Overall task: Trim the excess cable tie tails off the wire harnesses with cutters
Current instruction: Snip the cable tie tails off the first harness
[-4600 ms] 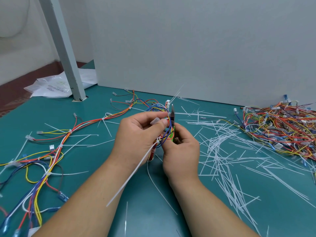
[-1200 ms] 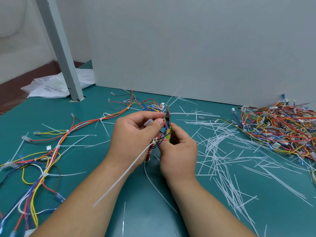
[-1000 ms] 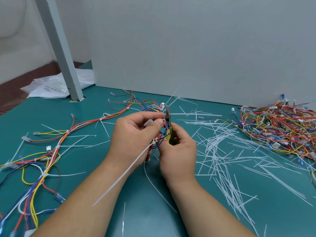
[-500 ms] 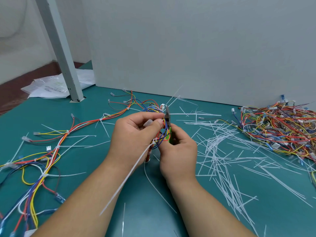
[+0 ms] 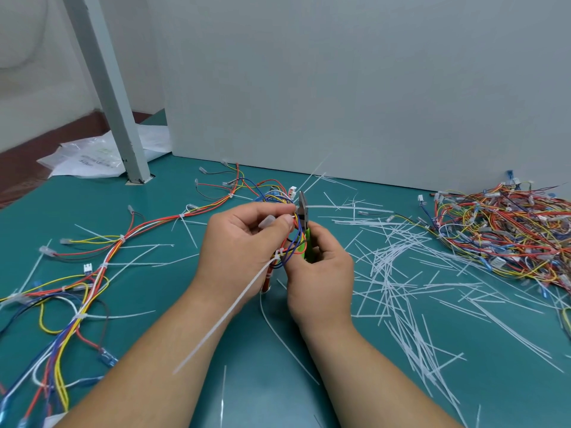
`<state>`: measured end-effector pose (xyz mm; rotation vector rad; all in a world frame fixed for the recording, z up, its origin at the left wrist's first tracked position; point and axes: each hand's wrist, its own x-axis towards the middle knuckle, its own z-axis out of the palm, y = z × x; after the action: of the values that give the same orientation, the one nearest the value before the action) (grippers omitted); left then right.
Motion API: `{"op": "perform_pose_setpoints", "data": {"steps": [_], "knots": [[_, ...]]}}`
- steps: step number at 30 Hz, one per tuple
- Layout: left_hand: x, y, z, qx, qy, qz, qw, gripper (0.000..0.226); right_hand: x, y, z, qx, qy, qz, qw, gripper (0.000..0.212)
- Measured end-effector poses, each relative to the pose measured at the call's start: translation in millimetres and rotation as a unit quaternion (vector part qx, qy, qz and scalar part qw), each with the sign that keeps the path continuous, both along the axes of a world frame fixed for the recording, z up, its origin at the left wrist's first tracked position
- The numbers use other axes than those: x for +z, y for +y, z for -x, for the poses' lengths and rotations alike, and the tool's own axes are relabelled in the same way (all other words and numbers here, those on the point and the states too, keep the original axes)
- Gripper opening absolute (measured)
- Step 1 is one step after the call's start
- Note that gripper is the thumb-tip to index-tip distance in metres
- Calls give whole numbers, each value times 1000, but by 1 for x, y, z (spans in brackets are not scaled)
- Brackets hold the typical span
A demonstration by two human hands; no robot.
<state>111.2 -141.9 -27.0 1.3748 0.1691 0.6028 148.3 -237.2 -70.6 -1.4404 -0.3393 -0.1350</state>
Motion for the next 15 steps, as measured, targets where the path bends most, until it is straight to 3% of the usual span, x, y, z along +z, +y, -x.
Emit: {"op": "perform_pose_setpoints", "data": {"steps": [15], "knots": [[0, -2, -1, 2, 3, 7, 1000, 27, -1, 1, -2, 6, 1, -16, 1000, 26]]}}
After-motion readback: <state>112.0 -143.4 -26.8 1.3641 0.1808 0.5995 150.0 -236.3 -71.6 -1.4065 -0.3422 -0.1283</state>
